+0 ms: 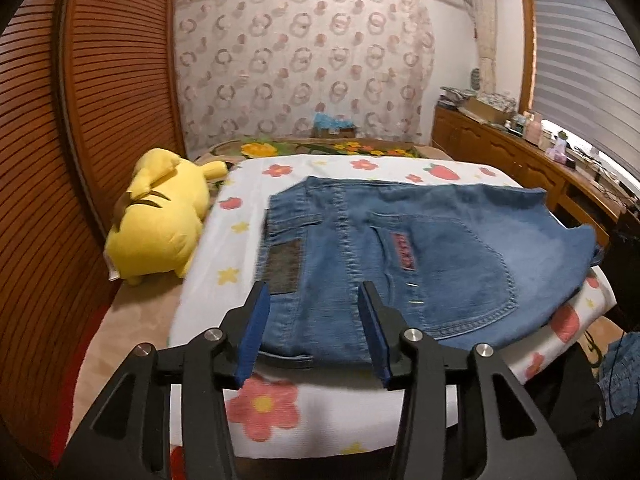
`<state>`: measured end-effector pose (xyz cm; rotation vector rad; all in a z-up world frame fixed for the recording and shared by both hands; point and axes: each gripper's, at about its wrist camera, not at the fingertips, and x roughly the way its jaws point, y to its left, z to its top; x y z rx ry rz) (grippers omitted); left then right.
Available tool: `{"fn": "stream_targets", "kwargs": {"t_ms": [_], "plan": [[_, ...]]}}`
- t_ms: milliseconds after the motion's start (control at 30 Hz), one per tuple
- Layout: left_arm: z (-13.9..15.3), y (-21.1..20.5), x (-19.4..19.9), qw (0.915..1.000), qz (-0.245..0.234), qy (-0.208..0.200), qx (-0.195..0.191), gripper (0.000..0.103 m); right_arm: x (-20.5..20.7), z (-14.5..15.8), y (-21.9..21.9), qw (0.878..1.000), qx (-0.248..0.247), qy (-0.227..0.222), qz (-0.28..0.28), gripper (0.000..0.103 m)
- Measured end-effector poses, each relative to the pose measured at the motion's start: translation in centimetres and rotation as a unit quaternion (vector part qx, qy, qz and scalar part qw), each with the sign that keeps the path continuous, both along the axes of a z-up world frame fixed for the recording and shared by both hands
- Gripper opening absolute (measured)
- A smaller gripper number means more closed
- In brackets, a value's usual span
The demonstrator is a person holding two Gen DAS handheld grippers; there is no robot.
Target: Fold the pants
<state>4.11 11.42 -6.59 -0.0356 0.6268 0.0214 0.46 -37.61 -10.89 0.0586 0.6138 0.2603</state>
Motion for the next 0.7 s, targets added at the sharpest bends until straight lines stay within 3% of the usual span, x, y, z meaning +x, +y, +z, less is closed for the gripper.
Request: {"fn": "stream_targets", "kwargs": {"t_ms": [33, 100, 133, 300, 500, 700], "plan": [[-0.1, -0.3, 0.2, 1.0000, -0.007, 0.001, -0.003, 0.055, -0.1, 0.3, 0.1, 1.000, -0.002, -0.003, -0.001, 0.008], [-0.1, -1.0, 0.4, 0.9997, -0.019, -0.004, -0.013, 0.077, -0.1, 0.7, 0.4, 1.000, -0.004, -0.007, 0.004, 0.008], [-0.1, -1.3, 0.5, 0.9996, -0.022, -0.007, -0.015, 0.079, -0.1, 0.9, 0.6, 1.000, -0.005, -0.009, 0.006, 0.009], [-0.3, -3.6, 1.4, 0.9985, -0.047, -0.003, -0.028, 0.084, -0.1, 0.3, 1.1, 1.000, -0.002, -0.015, 0.018, 0.013], [-0.7, -6.4, 2.7, 0.9975, -0.067, 0.000, -0.021, 0.091, 0.5, -0.9, 1.1, 1.000, 0.007, -0.009, 0.014, 0.038], [-1.7, -7.9, 3.7, 0.9961, -0.080, 0.013, -0.034, 0.091, 1.4, -1.7, 0.8, 1.000, -0.002, 0.004, 0.003, 0.041]]}}
